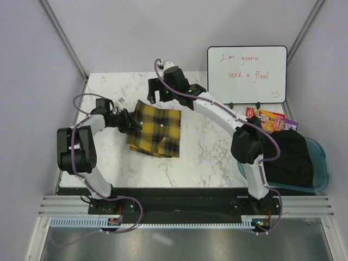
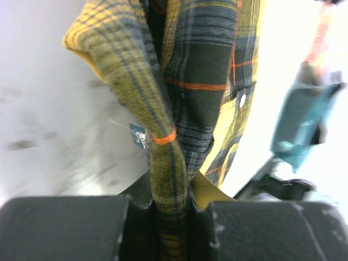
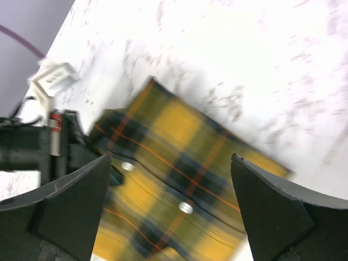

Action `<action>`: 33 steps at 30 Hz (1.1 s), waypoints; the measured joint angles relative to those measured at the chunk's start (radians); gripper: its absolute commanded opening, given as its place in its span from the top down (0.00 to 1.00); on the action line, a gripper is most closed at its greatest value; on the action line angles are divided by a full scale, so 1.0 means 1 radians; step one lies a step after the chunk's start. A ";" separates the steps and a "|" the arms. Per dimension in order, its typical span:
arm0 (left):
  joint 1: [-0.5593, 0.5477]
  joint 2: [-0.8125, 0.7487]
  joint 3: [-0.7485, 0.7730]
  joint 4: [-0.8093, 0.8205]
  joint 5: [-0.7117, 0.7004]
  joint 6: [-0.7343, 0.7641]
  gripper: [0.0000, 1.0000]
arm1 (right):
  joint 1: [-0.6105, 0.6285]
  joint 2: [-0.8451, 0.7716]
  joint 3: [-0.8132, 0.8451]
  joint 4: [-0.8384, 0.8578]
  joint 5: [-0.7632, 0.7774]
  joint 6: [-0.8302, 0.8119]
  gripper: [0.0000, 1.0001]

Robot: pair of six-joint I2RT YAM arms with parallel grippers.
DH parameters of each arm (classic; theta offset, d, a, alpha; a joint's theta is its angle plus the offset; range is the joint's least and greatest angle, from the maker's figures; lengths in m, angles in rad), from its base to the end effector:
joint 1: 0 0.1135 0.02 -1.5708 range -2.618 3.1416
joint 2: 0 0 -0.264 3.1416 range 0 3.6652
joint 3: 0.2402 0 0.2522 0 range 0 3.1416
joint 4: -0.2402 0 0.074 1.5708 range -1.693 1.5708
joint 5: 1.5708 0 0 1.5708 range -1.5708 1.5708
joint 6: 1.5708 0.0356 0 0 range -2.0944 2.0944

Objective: Fold and stack the long sleeve shirts
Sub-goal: Fold the shirt

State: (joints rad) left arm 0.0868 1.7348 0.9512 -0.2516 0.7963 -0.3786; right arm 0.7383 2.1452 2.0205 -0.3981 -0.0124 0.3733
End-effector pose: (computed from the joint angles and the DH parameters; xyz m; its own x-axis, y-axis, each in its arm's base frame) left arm 0.3304 0.0032 0.1585 -0.9080 -0.3385 -0.2470 -0.0353 0.6492 -0.7598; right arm 0.3761 0.3428 0.3095 -0.5922 -0.0458 -0.8045 -0.4993 0.8045 0.3217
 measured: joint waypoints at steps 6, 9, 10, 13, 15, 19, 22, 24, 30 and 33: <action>0.026 0.020 0.420 -0.494 -0.220 0.332 0.98 | -0.108 -0.179 -0.130 0.021 0.016 -0.049 0.02; 0.036 0.045 0.660 -0.663 -0.348 0.484 0.98 | -0.131 -0.234 -0.198 0.025 0.018 -0.070 0.02; 0.039 0.058 0.748 -0.710 -0.401 0.538 0.98 | -0.135 -0.248 -0.221 0.023 0.016 -0.078 0.02; 0.044 0.088 0.960 -0.789 -0.564 0.670 0.98 | -0.149 -0.268 -0.272 0.022 0.016 -0.094 0.02; 0.039 0.095 1.042 -0.795 -0.684 0.743 0.98 | -0.160 -0.276 -0.305 0.020 0.014 -0.105 0.02; -0.026 0.056 0.962 -0.703 -0.897 0.831 0.98 | -0.192 -0.287 -0.361 0.019 0.004 -0.116 0.02; -0.137 0.011 0.715 -0.562 -1.028 0.864 0.98 | -0.217 -0.289 -0.389 0.018 -0.011 -0.116 0.02; -0.232 0.023 0.533 -0.453 -1.118 0.867 0.98 | -0.236 -0.294 -0.412 0.018 -0.026 -0.115 0.02; -0.471 0.237 0.353 -0.360 -1.261 0.757 0.98 | -0.280 -0.322 -0.480 0.014 -0.053 -0.111 0.02; -0.521 0.246 0.368 -0.365 -1.287 0.678 0.96 | -0.292 -0.351 -0.518 0.004 -0.064 -0.108 0.02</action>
State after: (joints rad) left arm -0.4339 1.9812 1.3193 -0.6167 -0.4911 0.2989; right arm 0.4465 1.7939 1.5024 -0.3943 -0.0769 0.2649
